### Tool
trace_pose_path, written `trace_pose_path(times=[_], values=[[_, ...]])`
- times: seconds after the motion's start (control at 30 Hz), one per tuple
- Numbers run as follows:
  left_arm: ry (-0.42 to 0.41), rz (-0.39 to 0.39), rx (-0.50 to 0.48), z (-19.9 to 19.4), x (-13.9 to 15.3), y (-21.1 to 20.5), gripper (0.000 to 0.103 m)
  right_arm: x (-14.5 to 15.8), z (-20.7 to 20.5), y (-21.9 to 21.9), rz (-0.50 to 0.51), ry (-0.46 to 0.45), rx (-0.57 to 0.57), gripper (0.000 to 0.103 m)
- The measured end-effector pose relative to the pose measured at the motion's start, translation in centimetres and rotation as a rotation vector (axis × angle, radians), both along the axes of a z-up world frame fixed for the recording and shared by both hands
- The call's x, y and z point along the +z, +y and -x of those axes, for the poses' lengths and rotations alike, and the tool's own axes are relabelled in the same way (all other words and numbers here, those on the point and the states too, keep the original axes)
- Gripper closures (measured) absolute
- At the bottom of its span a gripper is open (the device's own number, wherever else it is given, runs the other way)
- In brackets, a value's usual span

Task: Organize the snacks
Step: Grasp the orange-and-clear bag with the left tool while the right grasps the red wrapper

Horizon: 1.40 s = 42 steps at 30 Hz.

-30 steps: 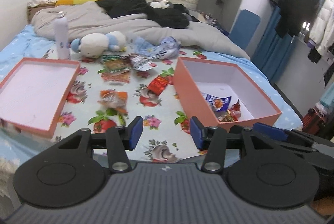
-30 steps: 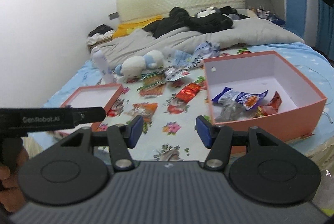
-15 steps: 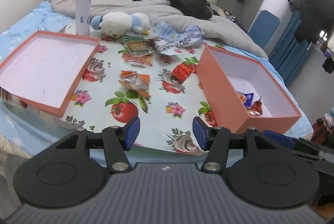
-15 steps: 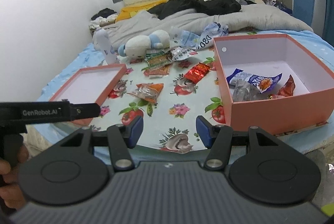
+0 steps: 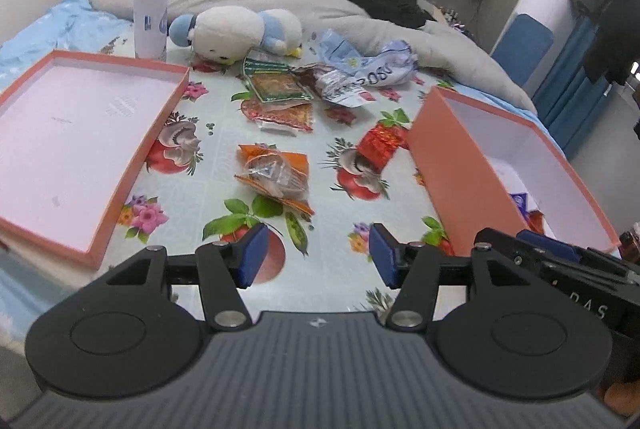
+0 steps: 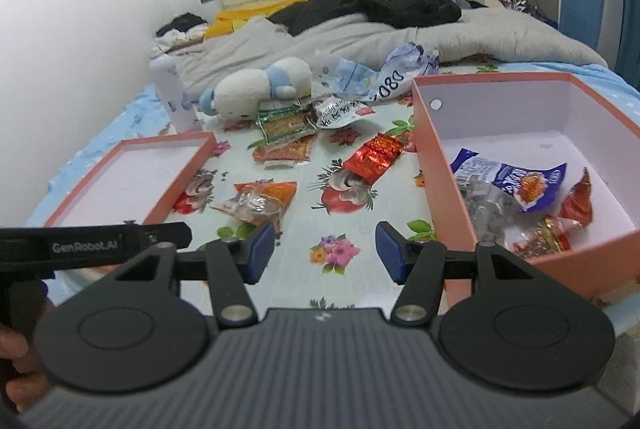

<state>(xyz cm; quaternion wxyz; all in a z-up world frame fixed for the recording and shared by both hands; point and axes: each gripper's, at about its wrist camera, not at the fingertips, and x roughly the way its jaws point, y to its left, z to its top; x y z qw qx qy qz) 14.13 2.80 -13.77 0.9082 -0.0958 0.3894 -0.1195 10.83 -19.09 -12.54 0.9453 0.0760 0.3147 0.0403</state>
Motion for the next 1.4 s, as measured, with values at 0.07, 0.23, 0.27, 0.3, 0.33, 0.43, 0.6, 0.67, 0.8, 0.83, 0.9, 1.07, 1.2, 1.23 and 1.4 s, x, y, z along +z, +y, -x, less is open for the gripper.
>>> trace_pose_path(times=[0.07, 0.23, 0.27, 0.3, 0.33, 0.43, 0.6, 0.67, 0.8, 0.83, 0.9, 1.07, 1.2, 1.23, 1.4], values=[[0.008, 0.012, 0.012, -1.7, -0.8, 0.2, 0.041, -0.8, -1.7, 0.2, 0.003, 0.014, 0.004, 0.045], [0.034, 0.01, 0.038, -5.4, -2.6, 0.8, 0.038, -2.5, -6.1, 1.0, 0.003, 0.028, 0.002, 0.045], [0.039, 0.009, 0.038, -6.0, -3.0, 0.9, 0.037, -2.8, -7.1, 1.1, 0.004, 0.028, -0.004, 0.045], [0.046, 0.007, 0.038, -6.8, -3.4, 1.0, 0.037, -3.1, -8.1, 1.2, 0.003, 0.028, -0.009, 0.045], [0.052, 0.005, 0.038, -7.6, -3.8, 1.0, 0.037, -3.3, -9.0, 1.2, 0.005, 0.028, -0.015, 0.043], [0.07, 0.004, 0.04, -9.7, -5.0, 1.3, 0.037, -4.4, -11.7, 1.1, 0.007, 0.024, -0.054, 0.017], [0.09, 0.011, 0.035, -12.4, -6.9, 1.5, 0.037, -6.9, -16.1, 1.4, 0.023, 0.049, -0.089, 0.016], [0.098, 0.015, 0.031, -13.3, -7.7, 1.6, 0.037, -7.8, -17.6, 1.5, 0.036, 0.047, -0.11, 0.016], [0.122, 0.031, 0.035, -14.6, -9.2, 1.7, 0.037, -9.7, -20.2, 2.0, 0.113, 0.028, -0.163, 0.016], [0.126, 0.036, 0.037, -14.8, -9.5, 1.8, 0.037, -10.0, -20.8, 1.9, 0.12, 0.03, -0.178, 0.016], [0.135, 0.048, 0.034, -15.2, -10.1, 1.7, 0.037, -10.7, -21.9, 1.7, 0.129, 0.033, -0.209, 0.016], [0.147, 0.07, 0.026, -15.4, -10.9, 1.5, 0.038, -11.6, -23.6, 1.3, 0.177, 0.017, -0.27, 0.017], [0.15, 0.09, 0.021, -15.6, -11.2, 1.3, 0.038, -11.9, -24.5, 1.3, 0.188, 0.019, -0.283, 0.017], [0.152, 0.094, 0.021, -15.6, -11.3, 1.4, 0.038, -12.0, -24.7, 1.5, 0.2, 0.017, -0.289, 0.017], [0.158, 0.124, 0.027, -15.8, -11.8, 1.4, 0.038, -12.9, -25.9, 1.6, 0.216, 0.054, -0.345, 0.019]])
